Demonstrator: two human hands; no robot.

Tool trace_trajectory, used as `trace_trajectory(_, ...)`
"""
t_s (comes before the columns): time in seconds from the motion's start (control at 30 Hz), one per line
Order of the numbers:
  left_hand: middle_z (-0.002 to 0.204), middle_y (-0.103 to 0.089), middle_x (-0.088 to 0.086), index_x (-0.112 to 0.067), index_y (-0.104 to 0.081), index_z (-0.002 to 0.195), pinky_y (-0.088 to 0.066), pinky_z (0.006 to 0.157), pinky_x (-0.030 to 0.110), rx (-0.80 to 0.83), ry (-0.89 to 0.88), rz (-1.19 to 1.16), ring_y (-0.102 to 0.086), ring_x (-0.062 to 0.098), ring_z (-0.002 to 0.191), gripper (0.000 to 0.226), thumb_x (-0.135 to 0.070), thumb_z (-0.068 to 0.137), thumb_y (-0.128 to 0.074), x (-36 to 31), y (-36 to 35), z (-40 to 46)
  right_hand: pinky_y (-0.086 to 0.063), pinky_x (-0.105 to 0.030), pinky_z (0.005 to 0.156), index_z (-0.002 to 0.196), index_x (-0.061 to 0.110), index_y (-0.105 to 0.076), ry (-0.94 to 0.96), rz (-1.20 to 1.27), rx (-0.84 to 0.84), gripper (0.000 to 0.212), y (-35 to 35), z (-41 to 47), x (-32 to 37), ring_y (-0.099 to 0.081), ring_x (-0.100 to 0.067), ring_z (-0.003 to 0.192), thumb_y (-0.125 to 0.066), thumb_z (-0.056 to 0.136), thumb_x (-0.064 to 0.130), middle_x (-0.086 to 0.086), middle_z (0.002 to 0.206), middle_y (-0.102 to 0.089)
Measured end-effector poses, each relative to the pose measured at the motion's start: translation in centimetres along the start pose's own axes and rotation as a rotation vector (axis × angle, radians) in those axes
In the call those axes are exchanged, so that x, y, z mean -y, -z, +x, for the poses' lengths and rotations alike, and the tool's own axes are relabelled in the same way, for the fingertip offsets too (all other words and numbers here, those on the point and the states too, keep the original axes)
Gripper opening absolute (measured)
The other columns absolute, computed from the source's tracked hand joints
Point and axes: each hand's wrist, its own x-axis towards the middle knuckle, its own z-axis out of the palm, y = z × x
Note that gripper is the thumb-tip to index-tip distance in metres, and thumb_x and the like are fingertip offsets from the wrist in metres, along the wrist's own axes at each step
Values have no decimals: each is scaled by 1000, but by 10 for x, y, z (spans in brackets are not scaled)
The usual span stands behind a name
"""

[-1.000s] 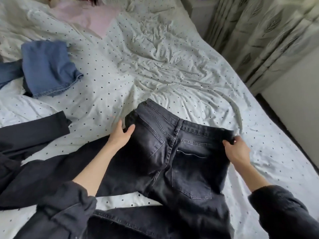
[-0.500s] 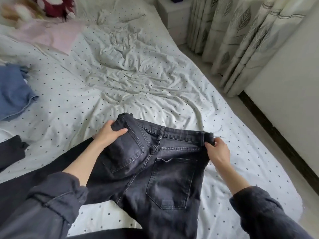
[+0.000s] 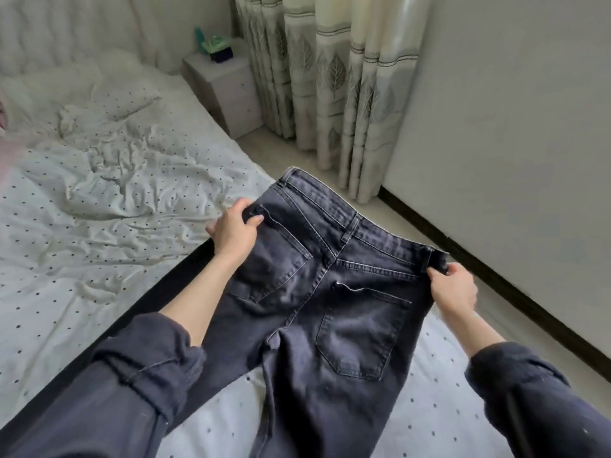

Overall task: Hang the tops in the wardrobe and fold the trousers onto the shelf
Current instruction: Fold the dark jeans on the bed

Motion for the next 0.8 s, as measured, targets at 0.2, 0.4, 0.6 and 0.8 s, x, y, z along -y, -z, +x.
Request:
trace_trajectory(0.2,147,-38,7,-17,-35,143,-27,110,45,235,-50,128,-33,27,136,53,-16,94,-54,11,-72,7,-39,-39,101,137,10,-42,-116,-21,110,47,-30,34,-38,-47,-35,124,-52,94,24,-14,137,-50)
trace_trajectory(0.4,160,-4,4,-25,-14,151,-6,116,50,637,-92,439,-4,24,146,55,-34,101,-35,60,-104,-45,-34,-42,105,140,10,-41,215,-380,215,47,-64,-10,-76,-34,-30,134,-45,97,28,-11,145,-40)
trace_trajectory(0.6,159,3,-6,-29,-7,151,-3,116,47,539,-100,524,3,16,146,52,-37,102,-21,134,-74,-134,-34,-51,106,131,13,-55,649,-526,349,50,-108,-115,-101,-42,-33,133,-36,94,40,-13,142,-46)
trace_trajectory(0.8,157,-18,3,-19,-23,149,-15,115,47,504,-120,648,-16,24,145,72,-50,86,-4,215,-13,-221,-42,-59,95,132,13,-53,758,-763,409,57,-123,-193,-141,-50,-36,125,-43,86,44,-16,137,-51)
